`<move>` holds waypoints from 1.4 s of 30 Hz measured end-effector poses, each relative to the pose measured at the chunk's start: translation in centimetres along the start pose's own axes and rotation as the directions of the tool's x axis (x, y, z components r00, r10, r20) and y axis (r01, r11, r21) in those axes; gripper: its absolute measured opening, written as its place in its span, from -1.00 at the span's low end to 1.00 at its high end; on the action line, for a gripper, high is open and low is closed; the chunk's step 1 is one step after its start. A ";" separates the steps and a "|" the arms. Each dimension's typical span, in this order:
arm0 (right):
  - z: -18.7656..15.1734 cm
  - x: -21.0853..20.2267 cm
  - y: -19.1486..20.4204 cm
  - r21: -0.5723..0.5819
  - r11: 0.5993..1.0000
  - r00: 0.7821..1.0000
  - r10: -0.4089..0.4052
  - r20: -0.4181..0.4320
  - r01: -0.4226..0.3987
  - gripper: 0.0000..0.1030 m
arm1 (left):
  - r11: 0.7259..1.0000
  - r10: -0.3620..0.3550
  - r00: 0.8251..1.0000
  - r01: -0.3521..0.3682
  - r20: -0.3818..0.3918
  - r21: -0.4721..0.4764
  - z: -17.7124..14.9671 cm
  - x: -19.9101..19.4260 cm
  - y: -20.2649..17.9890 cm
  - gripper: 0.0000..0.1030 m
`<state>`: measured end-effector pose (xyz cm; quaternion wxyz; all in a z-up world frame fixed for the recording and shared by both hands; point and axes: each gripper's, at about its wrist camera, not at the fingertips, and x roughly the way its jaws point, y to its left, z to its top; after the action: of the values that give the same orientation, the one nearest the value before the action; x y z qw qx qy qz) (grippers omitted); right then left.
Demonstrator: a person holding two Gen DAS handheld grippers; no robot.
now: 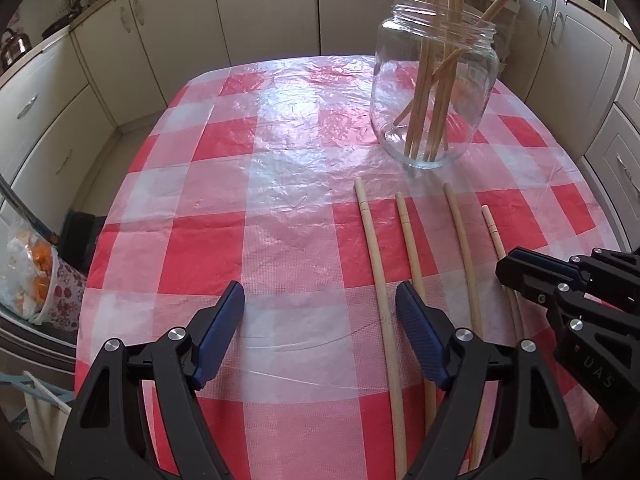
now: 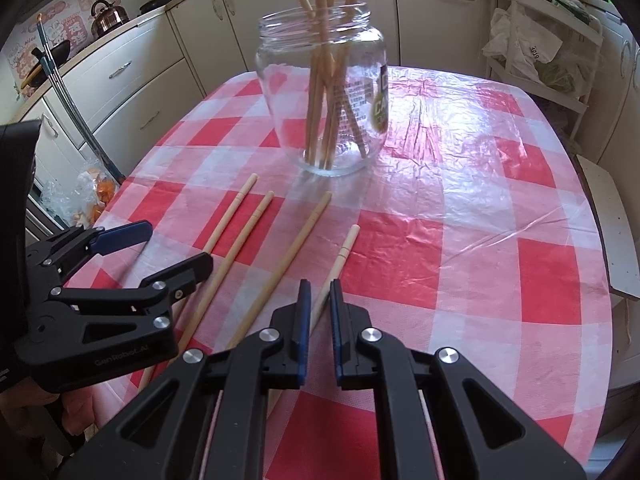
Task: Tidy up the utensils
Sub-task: 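Bring both open tools down to the loose sticks on the cloth, then close the left tool on one stick while the right tool grasps another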
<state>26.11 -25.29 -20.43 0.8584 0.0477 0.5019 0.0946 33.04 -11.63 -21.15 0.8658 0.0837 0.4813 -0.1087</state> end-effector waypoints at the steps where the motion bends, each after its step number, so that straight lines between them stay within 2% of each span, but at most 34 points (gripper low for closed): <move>1: 0.0 0.0 0.1 -0.005 1.000 1.000 0.002 -0.002 -0.002 -0.81 | 1.000 0.001 1.000 -0.001 0.001 0.007 0.2 0.2 -0.2 0.42; 3: 0.0 -0.1 -0.1 -0.011 1.000 1.000 -0.010 -0.003 0.010 -0.81 | 1.000 -0.009 1.000 0.009 0.004 0.018 0.7 0.6 -0.5 0.32; 5: 0.0 -0.2 -0.5 0.002 1.000 1.000 -0.016 -0.004 0.016 -0.81 | 0.999 -0.037 0.999 0.037 -0.005 0.019 1.0 0.6 -0.6 0.01; 7: 0.1 -0.3 -1.0 0.030 1.000 1.000 0.000 0.000 0.000 -0.81 | 0.998 -0.054 0.998 0.054 -0.010 0.030 1.0 0.2 -0.6 -0.12; 10: 0.3 -0.1 -1.4 0.065 0.998 1.000 0.009 -0.004 -0.009 -0.81 | 0.998 -0.058 0.998 0.058 -0.010 0.035 1.2 0.2 -0.6 -0.12; 16: 0.5 0.1 -0.9 0.043 0.999 1.000 -0.004 -0.006 0.004 -0.81 | 0.999 -0.035 0.999 0.035 -0.013 0.015 3.2 1.6 -0.7 -0.13; 17: 0.5 0.1 -0.7 0.035 0.999 1.000 -0.012 -0.006 0.012 -0.82 | 0.999 -0.038 0.999 0.039 -0.018 0.017 3.4 2.0 -0.7 -0.19; 18: 0.5 0.1 -0.5 0.023 0.999 1.000 -0.023 -0.006 0.023 -0.82 | 0.999 -0.041 0.999 0.041 -0.009 0.019 3.5 2.0 -0.8 -0.25; 20: 0.4 0.1 -0.1 0.007 0.999 0.999 -0.039 -0.008 0.039 -0.83 | 0.998 -0.062 0.998 0.062 -0.007 0.032 3.6 1.9 -1.0 -0.82; 22: 0.4 0.1 -0.2 0.009 0.999 0.999 -0.033 -0.010 0.033 -0.87 | 0.996 -0.081 0.997 0.081 -0.009 0.035 3.5 1.8 -1.1 -0.89; 25: 0.4 -0.1 -0.4 0.026 0.999 1.000 -0.031 -0.001 0.031 -0.89 | 0.993 -0.116 0.993 0.116 -0.005 0.022 3.0 1.4 -0.6 -0.90; 27: 0.4 -0.5 -0.9 0.060 0.998 1.000 -0.010 0.013 0.009 -0.89 | 0.990 -0.143 0.989 0.144 0.027 -0.010 2.7 0.4 0.4 -0.90; 29: 0.5 -0.9 -1.6 0.098 0.995 1.000 0.008 0.029 -0.011 -0.89 | 0.978 -0.197 0.975 0.202 0.098 -0.045 2.6 -1.5 1.5 -0.90; 30: 0.6 -1.1 -1.9 0.124 0.992 0.999 0.023 0.040 -0.028 -0.89 | 0.977 -0.200 0.971 0.208 0.133 -0.054 2.7 -2.4 1.9 -0.90; 32: 0.7 -1.5 -2.6 0.165 0.985 0.997 0.042 0.065 -0.052 -0.89 | 0.962 -0.243 0.942 0.265 0.231 -0.068 2.9 -4.5 2.7 -0.90; 35: 0.8 -2.3 -3.5 0.231 0.968 0.990 0.073 0.121 -0.100 -0.89 | 0.932 -0.292 0.847 0.356 0.445 -0.066 3.3 -8.5 3.8 -0.90; 38: 0.9 -3.1 -4.2 0.285 0.948 0.979 0.089 0.184 -0.140 -0.89 | 0.908 -0.299 0.746 0.414 0.596 -0.062 4.3 -11.5 4.0 -0.90; 40: 0.7 -3.6 -4.8 0.319 0.931 0.968 0.104 0.230 -0.176 -0.89 | 0.898 -0.288 0.690 0.436 0.664 -0.062 5.0 -12.9 3.7 -0.90; 42: 0.7 -4.2 -5.0 0.333 0.924 0.958 0.098 0.269 -0.188 -0.89 | 0.890 -0.280 0.642 0.452 0.714 -0.057 5.8 -14.1 3.3 -0.90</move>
<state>25.31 -31.05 -17.35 0.8822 0.2499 0.3948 0.0584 31.45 -8.41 -6.01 0.9441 -0.1633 0.1409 -0.2492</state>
